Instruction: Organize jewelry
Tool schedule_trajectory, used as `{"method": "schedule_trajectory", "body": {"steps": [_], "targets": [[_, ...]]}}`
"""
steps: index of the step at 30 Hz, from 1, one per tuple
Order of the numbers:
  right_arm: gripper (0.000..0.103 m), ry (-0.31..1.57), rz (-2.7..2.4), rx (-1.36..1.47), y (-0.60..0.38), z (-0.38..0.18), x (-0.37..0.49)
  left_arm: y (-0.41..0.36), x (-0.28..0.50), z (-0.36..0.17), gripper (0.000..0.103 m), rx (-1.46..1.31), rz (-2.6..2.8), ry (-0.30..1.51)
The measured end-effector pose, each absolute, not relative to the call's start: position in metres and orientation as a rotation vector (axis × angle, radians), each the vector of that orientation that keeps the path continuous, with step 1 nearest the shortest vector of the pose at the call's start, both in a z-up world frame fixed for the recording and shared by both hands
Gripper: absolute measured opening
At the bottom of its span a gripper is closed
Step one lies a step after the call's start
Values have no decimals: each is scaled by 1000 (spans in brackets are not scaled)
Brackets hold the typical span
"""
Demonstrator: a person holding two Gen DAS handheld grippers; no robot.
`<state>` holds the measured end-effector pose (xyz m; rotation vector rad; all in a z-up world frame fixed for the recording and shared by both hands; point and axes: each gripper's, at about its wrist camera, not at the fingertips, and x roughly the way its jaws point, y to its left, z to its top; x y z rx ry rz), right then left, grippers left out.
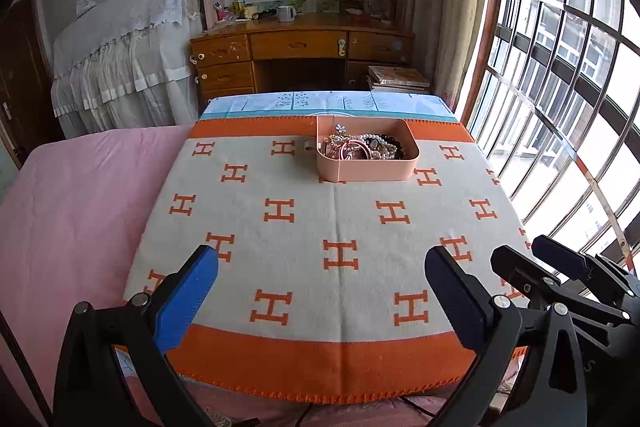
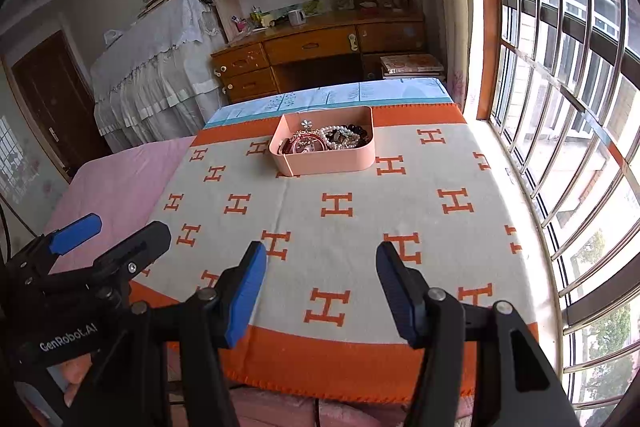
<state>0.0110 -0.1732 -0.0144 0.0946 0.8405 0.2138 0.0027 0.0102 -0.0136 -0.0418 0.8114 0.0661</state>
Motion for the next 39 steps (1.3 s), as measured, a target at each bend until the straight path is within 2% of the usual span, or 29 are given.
{"method": "schedule_trajectory", "body": {"steps": [39], "targets": [[58, 875, 224, 98, -169, -25, 11, 16, -3, -25, 102, -34, 75, 842]]}}
